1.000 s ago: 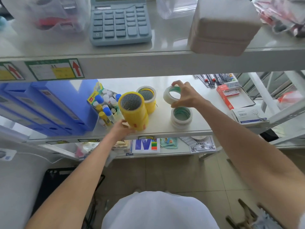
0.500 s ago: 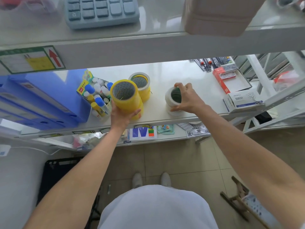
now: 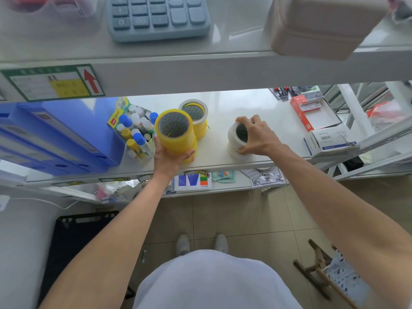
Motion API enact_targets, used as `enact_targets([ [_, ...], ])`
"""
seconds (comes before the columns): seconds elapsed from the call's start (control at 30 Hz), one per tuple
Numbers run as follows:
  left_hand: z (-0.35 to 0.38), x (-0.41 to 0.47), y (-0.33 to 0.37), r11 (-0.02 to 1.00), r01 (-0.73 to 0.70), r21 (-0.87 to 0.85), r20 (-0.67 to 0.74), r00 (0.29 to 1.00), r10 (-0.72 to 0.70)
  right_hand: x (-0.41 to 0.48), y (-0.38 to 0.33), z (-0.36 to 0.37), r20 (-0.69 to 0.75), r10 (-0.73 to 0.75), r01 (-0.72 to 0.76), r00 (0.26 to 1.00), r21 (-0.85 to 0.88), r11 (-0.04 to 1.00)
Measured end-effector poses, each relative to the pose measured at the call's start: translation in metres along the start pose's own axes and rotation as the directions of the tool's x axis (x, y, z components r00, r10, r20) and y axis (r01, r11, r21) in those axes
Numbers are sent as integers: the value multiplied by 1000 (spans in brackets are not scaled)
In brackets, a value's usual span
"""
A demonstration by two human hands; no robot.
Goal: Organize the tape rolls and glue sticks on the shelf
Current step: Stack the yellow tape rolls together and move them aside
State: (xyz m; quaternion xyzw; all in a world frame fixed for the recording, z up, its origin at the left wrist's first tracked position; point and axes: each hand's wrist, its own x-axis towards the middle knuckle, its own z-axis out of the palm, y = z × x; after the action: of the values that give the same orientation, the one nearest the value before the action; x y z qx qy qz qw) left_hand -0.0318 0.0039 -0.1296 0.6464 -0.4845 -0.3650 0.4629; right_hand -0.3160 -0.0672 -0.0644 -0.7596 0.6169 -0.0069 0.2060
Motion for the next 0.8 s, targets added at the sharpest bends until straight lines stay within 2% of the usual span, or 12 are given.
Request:
enact_targets([
  [0.2,1,-1,1,1000,-8,5,-8,1000,8,-8,4,8,27,27,-27,999,-12,1000],
  [0.47,0,0,-3,1000,23,12,-22,999,-23,-12,1,9,-61,51,-53,997,-29,998],
  [0.57,0,0,-2,999,28,20,-12,1000,-28,-9,-1,9,-7,78,-78,997,-8,997],
  [0.7,0,1,-2,1000,19,16,0,1000,-19,-1,-9,0,114,151,-141,982,-91,986],
  [0.73,0,1,-3,1000,14,8,1,1000,-14,1,-15,-4,90,147,-138,985,-100,985],
  [0.8,1,2,-2,1000,19,7,3,1000,-19,9,-31,-12,-55,66,-72,996,-102,992],
])
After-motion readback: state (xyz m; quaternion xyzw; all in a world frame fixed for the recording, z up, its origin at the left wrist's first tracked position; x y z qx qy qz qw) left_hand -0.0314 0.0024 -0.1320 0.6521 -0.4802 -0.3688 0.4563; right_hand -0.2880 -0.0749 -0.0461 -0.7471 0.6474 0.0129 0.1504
